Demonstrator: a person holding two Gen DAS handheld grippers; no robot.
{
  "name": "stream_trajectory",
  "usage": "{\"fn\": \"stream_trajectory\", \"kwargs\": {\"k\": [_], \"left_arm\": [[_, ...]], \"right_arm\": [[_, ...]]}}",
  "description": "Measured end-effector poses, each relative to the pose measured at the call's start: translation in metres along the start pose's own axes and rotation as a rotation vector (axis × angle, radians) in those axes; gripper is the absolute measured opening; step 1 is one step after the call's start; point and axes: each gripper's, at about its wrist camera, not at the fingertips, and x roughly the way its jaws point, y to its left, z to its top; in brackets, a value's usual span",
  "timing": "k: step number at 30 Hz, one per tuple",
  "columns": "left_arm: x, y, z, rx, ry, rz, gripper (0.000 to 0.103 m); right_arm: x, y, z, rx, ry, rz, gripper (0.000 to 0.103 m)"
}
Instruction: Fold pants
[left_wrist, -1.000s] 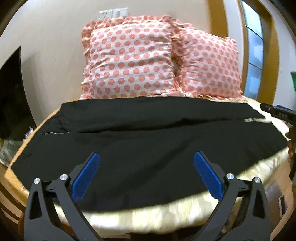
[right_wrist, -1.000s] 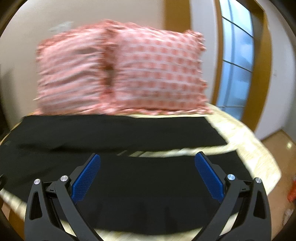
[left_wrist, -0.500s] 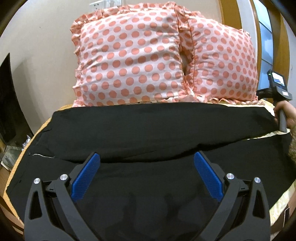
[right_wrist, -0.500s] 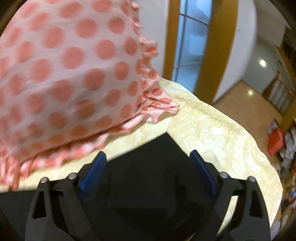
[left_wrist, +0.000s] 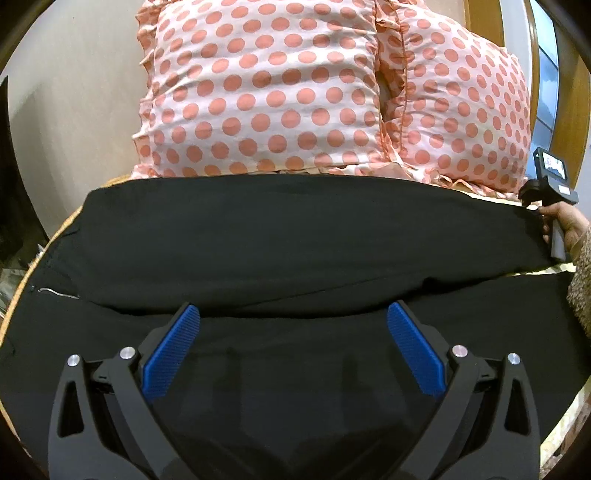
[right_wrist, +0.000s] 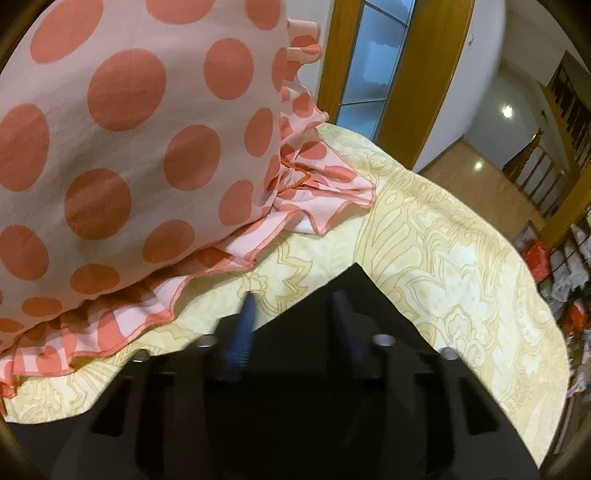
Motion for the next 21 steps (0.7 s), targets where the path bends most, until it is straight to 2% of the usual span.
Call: {"fn": "stream_trajectory", "kwargs": {"k": [2,3,4,6,13,18,19,21], "left_arm": [[-0.002,0.001,0.000,-0.006,-0.006,-0.004,0.101],[-0.002,0.002,0.000,-0.006,-0.007,-0.003,0.101],[-0.004,0.002,-0.001,-0.005,-0.009,0.000,0.101],[-0.006,0.004,-0.002,-0.004,-0.010,0.009,0.101],[-0.022,0.019,-0.009,-0.036,-0.033,0.034,0.101],[-0.040,0.023,-0.017,-0.053,-0.055,0.031,0.101],[-0.043,0.023,-0.019,-0.056,-0.059,0.027,0.101],[-0.049,0.021,-0.021,-0.058,-0.064,0.022,0.101]], "right_arm": [[-0.001,-0.008,-0.002,0.023,0.000,0.044,0.022],[-0.002,-0.011,-0.003,0.028,-0.003,0.058,0.013],[-0.003,-0.015,-0.005,0.039,-0.007,0.081,0.008],[-0.012,-0.025,-0.010,0.071,-0.026,0.137,0.005],[-0.079,-0.070,-0.045,0.093,-0.181,0.331,0.003],[-0.138,-0.102,-0.096,0.051,-0.295,0.388,0.003],[-0.143,-0.108,-0.104,0.045,-0.291,0.406,0.003],[-0.142,-0.112,-0.109,0.067,-0.220,0.440,0.003]]}}
